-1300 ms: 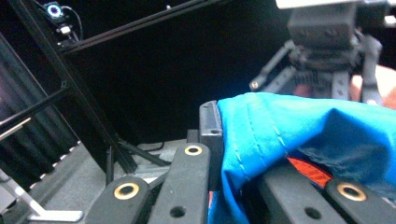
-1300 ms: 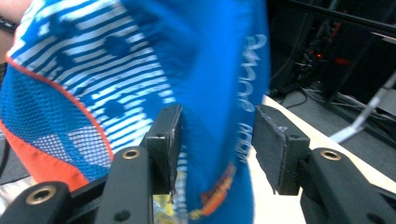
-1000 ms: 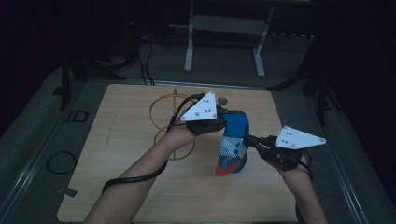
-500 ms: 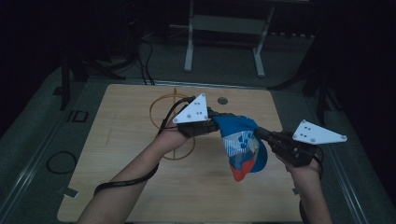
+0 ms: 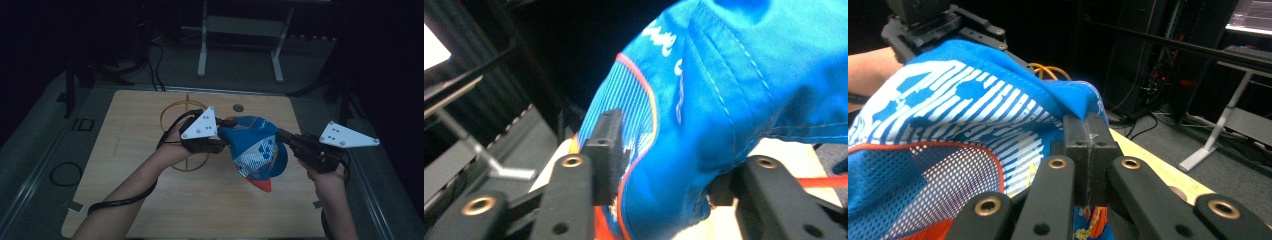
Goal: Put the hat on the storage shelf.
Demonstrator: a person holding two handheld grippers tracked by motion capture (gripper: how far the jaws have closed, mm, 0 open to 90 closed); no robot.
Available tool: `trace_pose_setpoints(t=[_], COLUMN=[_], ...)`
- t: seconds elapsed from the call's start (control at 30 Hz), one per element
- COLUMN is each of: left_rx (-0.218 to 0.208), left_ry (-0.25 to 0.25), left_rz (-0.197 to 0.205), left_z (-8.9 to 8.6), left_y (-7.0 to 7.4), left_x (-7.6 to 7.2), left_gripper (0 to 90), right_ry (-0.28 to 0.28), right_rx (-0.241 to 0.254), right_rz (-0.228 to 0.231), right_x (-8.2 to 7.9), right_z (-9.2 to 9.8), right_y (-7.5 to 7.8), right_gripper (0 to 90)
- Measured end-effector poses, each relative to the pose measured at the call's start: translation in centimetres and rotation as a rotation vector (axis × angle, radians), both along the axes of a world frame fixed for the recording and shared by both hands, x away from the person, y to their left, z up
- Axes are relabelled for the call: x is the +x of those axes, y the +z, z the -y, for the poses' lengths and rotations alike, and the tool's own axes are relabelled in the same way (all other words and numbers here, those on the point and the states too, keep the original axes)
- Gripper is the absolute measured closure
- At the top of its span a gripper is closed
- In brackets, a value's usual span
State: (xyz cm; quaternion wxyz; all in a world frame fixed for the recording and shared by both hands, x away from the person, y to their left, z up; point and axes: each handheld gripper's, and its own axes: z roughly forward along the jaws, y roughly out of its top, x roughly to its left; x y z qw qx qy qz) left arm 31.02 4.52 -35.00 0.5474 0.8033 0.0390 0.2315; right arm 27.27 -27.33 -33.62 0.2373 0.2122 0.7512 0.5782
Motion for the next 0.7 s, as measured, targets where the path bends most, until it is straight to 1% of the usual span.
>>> trace_pose_setpoints(t=[0.03,0.07,0.1,0.17,0.2,0.23,0.27,0.3,0.33,0.4,0.43,0.47,0.5,0.53,0.57,0.6,0.63,0.67,0.7], left_rx=[-0.002,-0.003,-0.002,-0.003,-0.004,-0.004,-0.006,-0.004,-0.012,-0.031,-0.031,-0.041,-0.041,-0.048,-0.052,-0.054,-0.062,-0.062,-0.065], left_ry=[0.003,0.014,0.034,0.044,0.063,0.063,0.074,0.082,0.088,0.096,0.096,0.108,0.119,0.123,0.131,0.138,0.137,0.149,0.151], left_rz=[-0.029,-0.046,-0.048,-0.070,-0.074,-0.074,-0.084,-0.085,-0.087,-0.104,-0.104,-0.111,-0.119,-0.121,-0.125,-0.136,-0.145,-0.147,-0.147], left_z=[-0.2,-0.4,-0.7,-1.2,-1.6,-1.6,-2.3,-2.6,-2.9,-3.6,-3.6,-4.2,-4.5,-4.8,-5.1,-5.6,-5.8,-6.2,-6.5], left_y=[0.0,0.0,0.0,-0.1,-0.2,-0.2,-0.4,-0.5,-0.6,-0.8,-0.8,-1.0,-1.1,-1.2,-1.3,-1.5,-1.6,-1.7,-1.8], left_x=[0.0,-0.1,-0.1,-0.1,-0.2,-0.2,-0.3,-0.5,-0.7,-1.0,-1.0,-1.2,-1.3,-1.5,-1.5,-1.6,-1.6,-1.8,-1.9], left_gripper=[53.7,49.8,45.6,38.3,36.8,36.4,36.4,34.9,33.9,33.2,31.0,30.5,30.5,24.8,24.8,18.7,18.7,15.5,15.5], right_ry=[-0.003,-0.004,-0.009,-0.013,-0.012,-0.012,-0.019,-0.021,-0.028,-0.029,-0.029,-0.034,-0.034,-0.033,-0.033,-0.036,-0.036,-0.030,-0.030], right_rx=[0.001,0.004,0.003,0.006,0.007,0.007,0.008,0.014,0.013,0.027,0.027,0.032,0.032,0.040,0.040,0.042,0.042,0.048,0.048], right_rz=[-0.001,-0.006,-0.008,-0.005,-0.006,-0.006,-0.005,-0.003,0.000,-0.004,-0.004,-0.002,-0.002,-0.006,-0.006,-0.005,-0.005,-0.006,-0.006], right_x=[0.1,0.2,0.2,0.3,0.3,0.3,0.3,0.4,0.4,0.5,0.5,0.7,0.7,0.8,0.8,1.0,1.0,1.2,1.2], right_z=[0.0,0.1,0.1,0.2,0.3,0.3,0.3,0.4,0.4,0.5,0.5,0.5,0.5,0.4,0.4,0.3,0.3,0.1,0.1], right_y=[0.1,0.1,0.1,0.2,0.2,0.2,0.3,0.4,0.4,0.5,0.5,0.6,0.6,0.6,0.6,0.7,0.7,0.9,0.9], right_gripper=[90.0,90.0,90.0,90.0,90.0,90.0,90.0,90.0,90.0,90.0,90.0,90.0,90.0,90.0,90.0,90.0,90.0,90.0,90.0])
